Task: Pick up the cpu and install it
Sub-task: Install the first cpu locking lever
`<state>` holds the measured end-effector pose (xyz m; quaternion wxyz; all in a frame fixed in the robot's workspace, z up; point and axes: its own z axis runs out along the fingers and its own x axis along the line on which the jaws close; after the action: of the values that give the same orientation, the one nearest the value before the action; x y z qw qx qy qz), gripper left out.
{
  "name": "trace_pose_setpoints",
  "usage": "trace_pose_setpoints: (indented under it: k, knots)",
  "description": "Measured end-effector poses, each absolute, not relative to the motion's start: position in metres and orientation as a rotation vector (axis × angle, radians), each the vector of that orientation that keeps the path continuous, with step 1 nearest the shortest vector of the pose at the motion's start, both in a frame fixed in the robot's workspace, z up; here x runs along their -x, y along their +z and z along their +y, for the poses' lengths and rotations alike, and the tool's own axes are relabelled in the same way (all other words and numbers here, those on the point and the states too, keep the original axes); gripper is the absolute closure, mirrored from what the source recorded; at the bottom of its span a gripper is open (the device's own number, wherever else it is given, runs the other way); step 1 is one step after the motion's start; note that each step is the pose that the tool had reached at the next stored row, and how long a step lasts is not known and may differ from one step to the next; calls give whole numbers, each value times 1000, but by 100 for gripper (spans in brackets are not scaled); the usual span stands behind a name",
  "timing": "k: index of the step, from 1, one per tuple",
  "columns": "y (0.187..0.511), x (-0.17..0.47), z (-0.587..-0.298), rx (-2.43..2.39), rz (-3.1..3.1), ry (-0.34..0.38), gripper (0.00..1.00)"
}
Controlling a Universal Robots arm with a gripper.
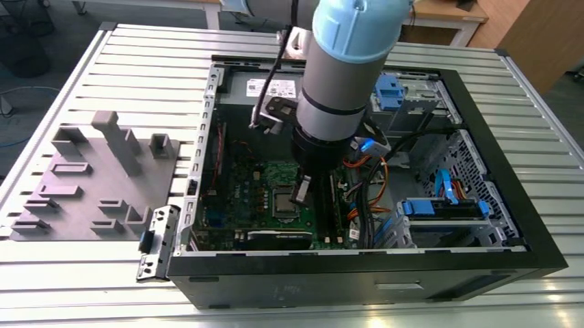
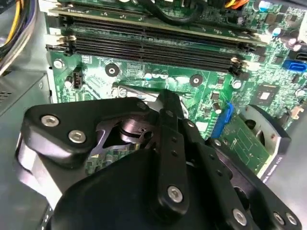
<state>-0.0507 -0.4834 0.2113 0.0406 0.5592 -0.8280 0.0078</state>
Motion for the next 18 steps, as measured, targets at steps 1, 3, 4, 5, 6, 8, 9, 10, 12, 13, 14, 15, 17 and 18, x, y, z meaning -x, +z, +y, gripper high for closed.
trace_pose_setpoints:
  k: [1,3,4,5,6,8,9,10,12,13,14,15,17,18]
  knots:
    - [216,51,-483,-1712,-2536,24,89]
    - [225,51,-483,-1713,-2536,24,89]
    - [229,51,-483,-1712,-2536,24,89]
    - [234,51,-483,-1712,-2536,24,89]
    - [239,51,-483,-1712,-2536,24,89]
    - [247,51,-483,-1712,-2536,24,89]
    - [247,51,-483,-1713,-2536,24,89]
    - [247,51,-483,-1713,-2536,24,89]
    - [247,51,-483,-1713,-2536,24,89]
    - [247,51,-483,-1713,-2536,24,89]
    - [247,51,-483,-1712,-2536,24,89]
    - [247,51,-483,-1712,-2536,24,89]
    - [247,51,-483,-1712,-2536,24,89]
    - [247,51,-483,-1712,-2536,24,89]
